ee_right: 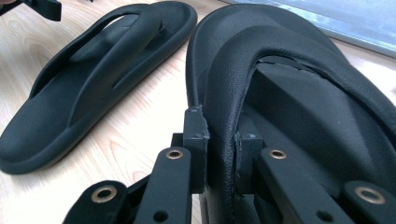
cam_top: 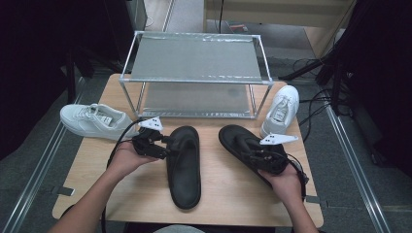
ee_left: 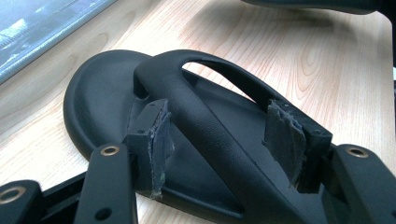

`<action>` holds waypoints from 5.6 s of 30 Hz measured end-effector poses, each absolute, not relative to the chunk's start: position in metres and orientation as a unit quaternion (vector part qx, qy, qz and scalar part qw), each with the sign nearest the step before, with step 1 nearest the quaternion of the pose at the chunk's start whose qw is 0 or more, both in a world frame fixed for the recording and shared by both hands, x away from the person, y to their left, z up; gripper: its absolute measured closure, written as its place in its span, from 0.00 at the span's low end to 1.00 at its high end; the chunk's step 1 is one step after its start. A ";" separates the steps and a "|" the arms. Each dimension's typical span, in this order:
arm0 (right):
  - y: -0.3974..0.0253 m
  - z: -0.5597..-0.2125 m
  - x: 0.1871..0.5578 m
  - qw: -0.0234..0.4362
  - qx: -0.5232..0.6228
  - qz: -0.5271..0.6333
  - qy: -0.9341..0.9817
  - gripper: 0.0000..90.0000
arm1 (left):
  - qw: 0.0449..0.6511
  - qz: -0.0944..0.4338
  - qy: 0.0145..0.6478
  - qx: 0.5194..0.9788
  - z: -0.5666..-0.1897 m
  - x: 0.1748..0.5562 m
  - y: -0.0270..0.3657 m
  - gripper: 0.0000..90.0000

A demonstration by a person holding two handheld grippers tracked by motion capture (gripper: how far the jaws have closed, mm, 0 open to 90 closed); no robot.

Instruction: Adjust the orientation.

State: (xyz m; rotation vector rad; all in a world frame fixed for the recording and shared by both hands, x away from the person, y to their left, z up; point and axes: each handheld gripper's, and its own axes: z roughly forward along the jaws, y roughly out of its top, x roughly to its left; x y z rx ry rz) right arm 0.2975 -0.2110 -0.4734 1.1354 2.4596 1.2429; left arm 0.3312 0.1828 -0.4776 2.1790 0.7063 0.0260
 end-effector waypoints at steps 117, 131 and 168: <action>-0.133 -0.502 0.338 0.052 0.374 0.377 0.846 0.96 | 0.373 -0.034 0.258 0.891 -0.510 0.300 0.157 0.91; -0.143 -0.490 0.325 0.058 0.365 0.447 0.815 0.78 | 0.408 -0.033 0.282 0.868 -0.494 0.302 0.177 0.76; -0.104 -0.524 0.292 0.092 0.396 0.421 0.811 0.45 | 0.432 -0.025 0.308 0.847 -0.467 0.332 0.189 0.57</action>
